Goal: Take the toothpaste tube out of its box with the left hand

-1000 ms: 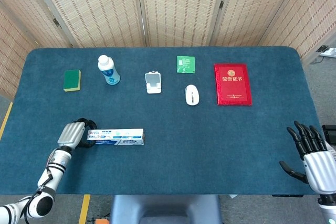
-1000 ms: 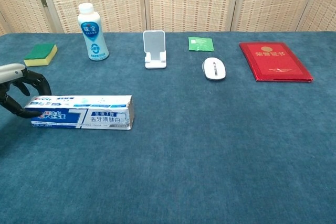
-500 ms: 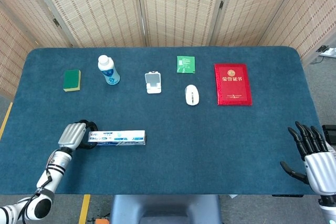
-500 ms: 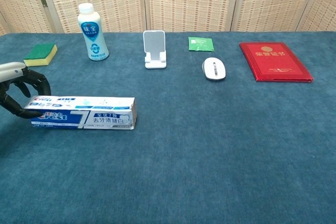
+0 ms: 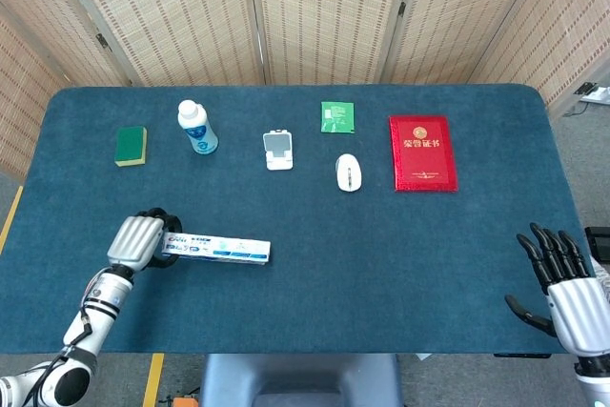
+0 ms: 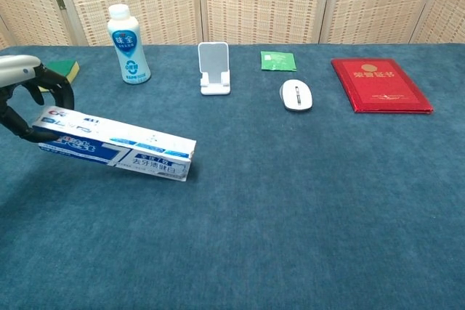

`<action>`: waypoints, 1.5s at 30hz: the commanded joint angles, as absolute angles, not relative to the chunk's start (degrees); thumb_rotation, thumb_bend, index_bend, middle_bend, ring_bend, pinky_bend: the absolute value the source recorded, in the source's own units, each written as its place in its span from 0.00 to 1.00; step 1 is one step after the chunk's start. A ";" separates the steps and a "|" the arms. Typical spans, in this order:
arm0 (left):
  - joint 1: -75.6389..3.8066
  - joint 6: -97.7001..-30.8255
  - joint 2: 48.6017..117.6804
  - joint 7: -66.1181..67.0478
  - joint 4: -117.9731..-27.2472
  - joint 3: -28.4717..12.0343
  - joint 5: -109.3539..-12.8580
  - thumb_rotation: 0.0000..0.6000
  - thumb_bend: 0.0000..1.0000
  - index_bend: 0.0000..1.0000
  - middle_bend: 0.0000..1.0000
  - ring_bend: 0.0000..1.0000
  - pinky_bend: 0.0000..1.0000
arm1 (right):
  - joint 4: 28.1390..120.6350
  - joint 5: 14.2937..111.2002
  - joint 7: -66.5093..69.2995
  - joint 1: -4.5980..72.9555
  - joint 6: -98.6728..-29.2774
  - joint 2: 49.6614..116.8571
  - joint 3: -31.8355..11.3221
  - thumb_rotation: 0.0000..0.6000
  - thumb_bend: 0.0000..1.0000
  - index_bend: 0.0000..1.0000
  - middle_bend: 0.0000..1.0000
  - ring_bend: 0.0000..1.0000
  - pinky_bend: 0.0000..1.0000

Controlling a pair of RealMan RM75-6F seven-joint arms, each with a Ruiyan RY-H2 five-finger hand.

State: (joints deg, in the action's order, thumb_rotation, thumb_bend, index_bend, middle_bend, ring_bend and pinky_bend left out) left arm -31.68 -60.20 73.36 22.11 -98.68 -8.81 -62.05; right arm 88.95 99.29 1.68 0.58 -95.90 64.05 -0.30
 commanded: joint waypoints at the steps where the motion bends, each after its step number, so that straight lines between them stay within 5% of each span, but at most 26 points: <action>1: -34.21 -61.99 70.74 31.55 -103.99 -9.36 -58.66 1.00 0.27 0.47 0.49 0.25 0.33 | 88.90 99.48 1.53 0.58 -96.21 64.17 -0.37 1.00 0.25 0.00 0.00 0.00 0.00; 17: -43.84 -65.91 68.68 54.70 -111.25 -9.62 -51.57 1.00 0.27 0.46 0.49 0.24 0.30 | 88.98 99.93 0.05 0.48 -96.25 64.61 -0.12 1.00 0.25 0.00 0.00 0.00 0.00; 28: -47.38 -65.29 63.24 61.01 -106.77 -6.77 -61.61 1.00 0.27 0.45 0.49 0.24 0.30 | 88.67 100.08 0.51 -0.27 -97.31 64.60 0.17 1.00 0.25 0.00 0.00 0.00 0.00; 45: -49.31 -64.65 56.35 50.41 -92.57 -6.53 -82.14 1.00 0.27 0.43 0.49 0.24 0.30 | 89.30 99.76 -0.25 0.06 -96.11 64.66 0.19 1.00 0.25 0.00 0.00 0.00 0.00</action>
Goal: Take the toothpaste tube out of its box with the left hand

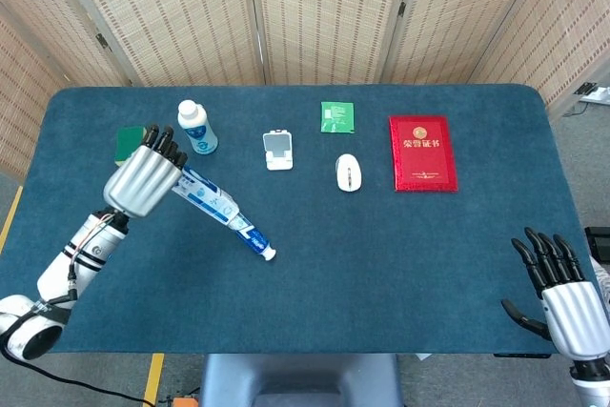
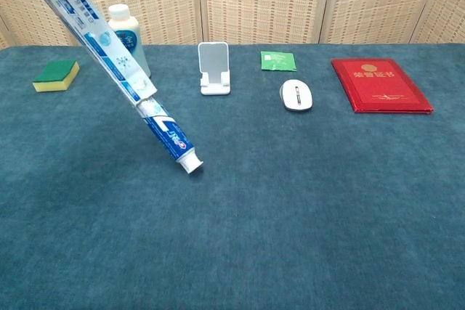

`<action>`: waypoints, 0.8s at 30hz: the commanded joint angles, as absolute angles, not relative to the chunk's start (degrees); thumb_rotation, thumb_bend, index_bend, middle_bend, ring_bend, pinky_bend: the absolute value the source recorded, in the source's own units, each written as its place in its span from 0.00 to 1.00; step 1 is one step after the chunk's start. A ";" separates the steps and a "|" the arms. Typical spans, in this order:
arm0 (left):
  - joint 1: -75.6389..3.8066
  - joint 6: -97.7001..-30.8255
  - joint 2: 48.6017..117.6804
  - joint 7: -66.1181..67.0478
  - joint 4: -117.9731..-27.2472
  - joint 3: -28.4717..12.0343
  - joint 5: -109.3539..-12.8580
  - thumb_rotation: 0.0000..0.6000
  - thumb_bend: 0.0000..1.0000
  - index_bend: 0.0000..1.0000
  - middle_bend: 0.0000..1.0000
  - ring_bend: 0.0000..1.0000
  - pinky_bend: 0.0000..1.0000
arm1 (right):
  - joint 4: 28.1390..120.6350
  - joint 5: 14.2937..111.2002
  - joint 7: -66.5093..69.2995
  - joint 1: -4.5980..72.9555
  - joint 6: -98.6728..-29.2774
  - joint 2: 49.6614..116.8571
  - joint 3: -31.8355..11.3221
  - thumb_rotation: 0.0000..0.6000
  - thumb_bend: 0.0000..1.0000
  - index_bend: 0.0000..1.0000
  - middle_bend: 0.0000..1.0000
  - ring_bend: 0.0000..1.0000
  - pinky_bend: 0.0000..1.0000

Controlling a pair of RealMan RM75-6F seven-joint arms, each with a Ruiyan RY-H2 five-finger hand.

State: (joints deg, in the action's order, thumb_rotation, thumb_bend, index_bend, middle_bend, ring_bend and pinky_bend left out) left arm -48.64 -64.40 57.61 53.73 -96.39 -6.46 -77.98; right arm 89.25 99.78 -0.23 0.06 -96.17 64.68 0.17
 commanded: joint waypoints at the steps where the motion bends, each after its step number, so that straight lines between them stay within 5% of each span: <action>1: -49.39 -64.84 56.15 49.21 -91.82 -6.79 -82.81 1.00 0.27 0.42 0.48 0.23 0.29 | 89.28 99.72 -0.28 0.07 -96.06 64.69 0.18 1.00 0.25 0.00 0.00 0.00 0.00; 12: -50.53 -67.16 56.02 32.71 -84.37 -7.60 -92.26 1.00 0.27 0.42 0.45 0.22 0.28 | 89.51 99.10 -0.19 0.13 -95.70 64.52 -0.02 1.00 0.25 0.00 0.00 0.00 0.00; 24: -44.01 -66.89 52.18 30.31 -103.18 -9.21 -80.16 1.00 0.27 0.40 0.45 0.22 0.28 | 89.55 99.93 -0.69 0.50 -95.09 64.67 0.36 1.00 0.25 0.00 0.00 0.00 0.00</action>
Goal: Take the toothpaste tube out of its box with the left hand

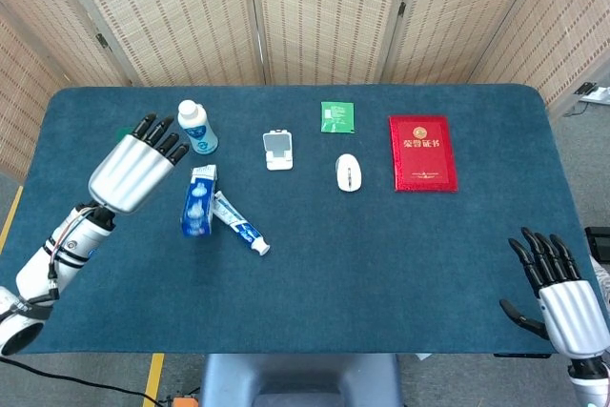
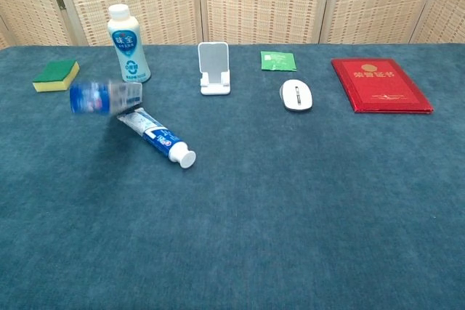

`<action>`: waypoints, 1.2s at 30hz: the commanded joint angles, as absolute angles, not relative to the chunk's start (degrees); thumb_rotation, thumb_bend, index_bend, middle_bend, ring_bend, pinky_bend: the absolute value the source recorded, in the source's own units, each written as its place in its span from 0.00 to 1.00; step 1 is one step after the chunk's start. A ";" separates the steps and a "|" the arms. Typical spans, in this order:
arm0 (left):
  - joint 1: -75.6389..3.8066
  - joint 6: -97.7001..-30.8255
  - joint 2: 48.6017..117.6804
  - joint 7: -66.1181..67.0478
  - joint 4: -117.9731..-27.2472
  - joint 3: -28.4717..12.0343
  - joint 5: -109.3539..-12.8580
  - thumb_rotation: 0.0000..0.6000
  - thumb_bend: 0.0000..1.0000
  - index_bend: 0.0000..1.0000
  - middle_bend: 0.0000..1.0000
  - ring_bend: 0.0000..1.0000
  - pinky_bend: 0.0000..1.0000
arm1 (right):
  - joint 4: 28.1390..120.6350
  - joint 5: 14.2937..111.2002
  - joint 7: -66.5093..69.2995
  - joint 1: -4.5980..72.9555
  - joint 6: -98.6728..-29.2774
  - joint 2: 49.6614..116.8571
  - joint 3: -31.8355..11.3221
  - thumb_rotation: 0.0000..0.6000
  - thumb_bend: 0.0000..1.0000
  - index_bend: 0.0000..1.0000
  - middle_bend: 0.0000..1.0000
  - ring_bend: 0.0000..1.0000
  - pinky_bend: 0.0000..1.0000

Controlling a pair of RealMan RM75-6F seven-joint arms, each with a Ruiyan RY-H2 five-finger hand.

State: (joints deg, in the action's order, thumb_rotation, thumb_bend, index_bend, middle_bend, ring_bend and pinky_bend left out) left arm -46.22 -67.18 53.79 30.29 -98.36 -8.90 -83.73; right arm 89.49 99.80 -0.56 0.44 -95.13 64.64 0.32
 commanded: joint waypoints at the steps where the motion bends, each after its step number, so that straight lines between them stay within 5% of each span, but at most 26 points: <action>1: -43.68 -66.72 51.84 30.44 -104.35 -9.26 -79.32 1.00 0.27 0.40 0.45 0.21 0.28 | 89.57 100.01 -0.78 0.51 -95.11 64.70 0.38 1.00 0.25 0.00 0.00 0.00 0.00; 10: -39.90 -63.00 51.13 24.71 -110.43 -8.42 -68.61 1.00 0.27 0.33 0.39 0.18 0.28 | 89.55 100.30 -0.98 0.28 -95.44 64.76 0.60 1.00 0.25 0.00 0.00 0.00 0.00; 16: -32.64 -60.95 53.73 -5.87 -106.48 -6.27 -72.47 1.00 0.27 0.24 0.27 0.13 0.25 | 89.60 99.34 -1.02 0.35 -94.90 64.75 0.34 1.00 0.25 0.00 0.00 0.00 0.00; 22: -25.09 -67.83 58.56 -26.65 -92.05 -1.74 -83.90 1.00 0.27 0.21 0.20 0.08 0.21 | 89.93 98.29 -2.44 0.85 -93.39 65.13 0.03 1.00 0.25 0.00 0.00 0.00 0.00; 29: -15.93 -79.86 65.59 -22.76 -79.84 2.12 -88.06 1.00 0.27 0.18 0.17 0.04 0.17 | 90.68 95.96 -5.60 1.82 -90.59 66.01 -0.75 1.00 0.25 0.00 0.00 0.00 0.00; 36: -14.07 -78.94 63.71 -11.38 -84.61 2.44 -85.61 1.00 0.27 0.14 0.14 0.03 0.16 | 91.24 95.31 -7.33 1.79 -90.75 66.45 -1.19 1.00 0.25 0.00 0.00 0.00 0.00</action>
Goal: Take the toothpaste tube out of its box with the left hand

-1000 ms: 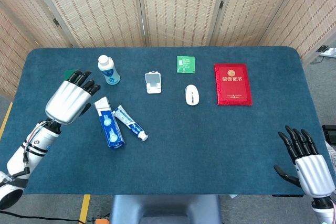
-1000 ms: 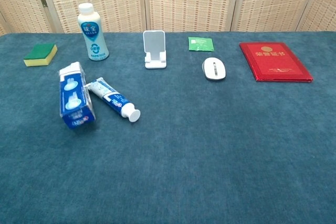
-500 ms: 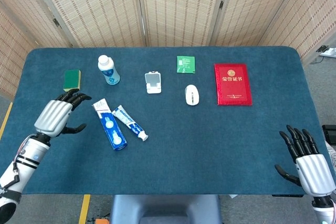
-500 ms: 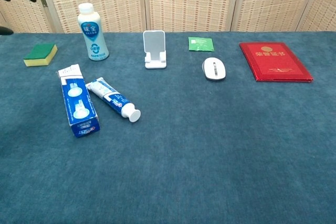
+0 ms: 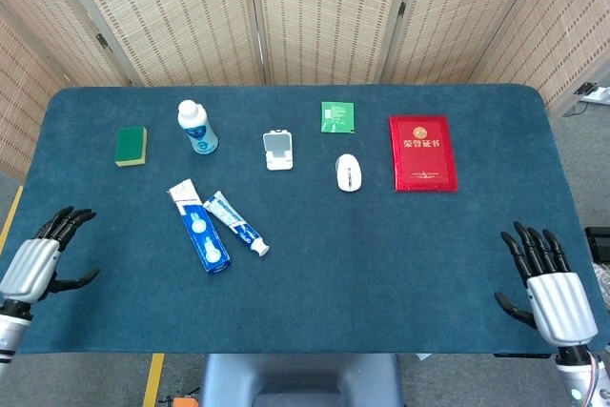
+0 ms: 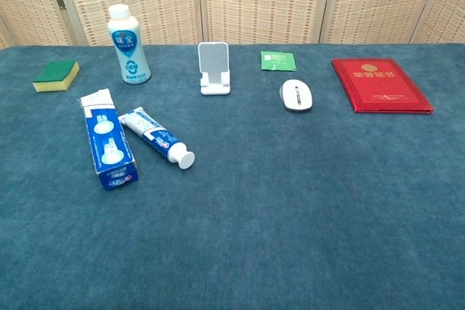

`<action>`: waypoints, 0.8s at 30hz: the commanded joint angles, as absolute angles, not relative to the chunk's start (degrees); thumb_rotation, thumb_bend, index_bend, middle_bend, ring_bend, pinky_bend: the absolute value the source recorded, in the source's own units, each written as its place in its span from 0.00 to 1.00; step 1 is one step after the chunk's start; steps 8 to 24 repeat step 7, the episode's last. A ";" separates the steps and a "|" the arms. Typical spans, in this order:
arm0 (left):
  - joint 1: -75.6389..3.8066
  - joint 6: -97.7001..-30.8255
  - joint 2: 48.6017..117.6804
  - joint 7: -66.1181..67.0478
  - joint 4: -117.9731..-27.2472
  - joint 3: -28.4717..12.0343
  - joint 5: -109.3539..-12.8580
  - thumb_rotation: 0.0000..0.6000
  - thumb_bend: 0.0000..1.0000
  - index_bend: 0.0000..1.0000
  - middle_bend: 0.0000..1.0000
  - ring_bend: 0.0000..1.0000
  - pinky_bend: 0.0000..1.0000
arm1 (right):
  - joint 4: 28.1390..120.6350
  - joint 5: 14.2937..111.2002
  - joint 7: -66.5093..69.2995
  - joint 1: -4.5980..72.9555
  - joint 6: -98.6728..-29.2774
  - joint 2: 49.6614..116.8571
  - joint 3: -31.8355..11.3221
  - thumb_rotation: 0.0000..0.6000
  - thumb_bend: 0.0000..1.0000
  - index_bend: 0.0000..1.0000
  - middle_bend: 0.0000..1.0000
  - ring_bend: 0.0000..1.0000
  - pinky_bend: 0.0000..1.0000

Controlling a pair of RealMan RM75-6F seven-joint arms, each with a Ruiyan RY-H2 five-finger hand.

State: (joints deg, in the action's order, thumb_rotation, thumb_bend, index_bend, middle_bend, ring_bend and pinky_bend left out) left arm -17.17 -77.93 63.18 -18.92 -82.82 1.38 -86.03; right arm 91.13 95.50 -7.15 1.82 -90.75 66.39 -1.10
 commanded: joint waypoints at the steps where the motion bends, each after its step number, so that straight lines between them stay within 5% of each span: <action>1: -14.05 -78.67 63.59 -10.97 -85.04 2.31 -85.31 1.00 0.27 0.14 0.14 0.02 0.15 | 91.24 95.34 -7.41 1.75 -90.77 66.42 -1.14 1.00 0.25 0.00 0.00 0.00 0.00; 24: -13.91 -78.37 63.83 -9.20 -85.78 1.75 -85.49 1.00 0.27 0.13 0.14 0.01 0.14 | 91.09 95.47 -6.57 1.54 -91.22 66.08 -1.00 1.00 0.25 0.00 0.00 0.00 0.00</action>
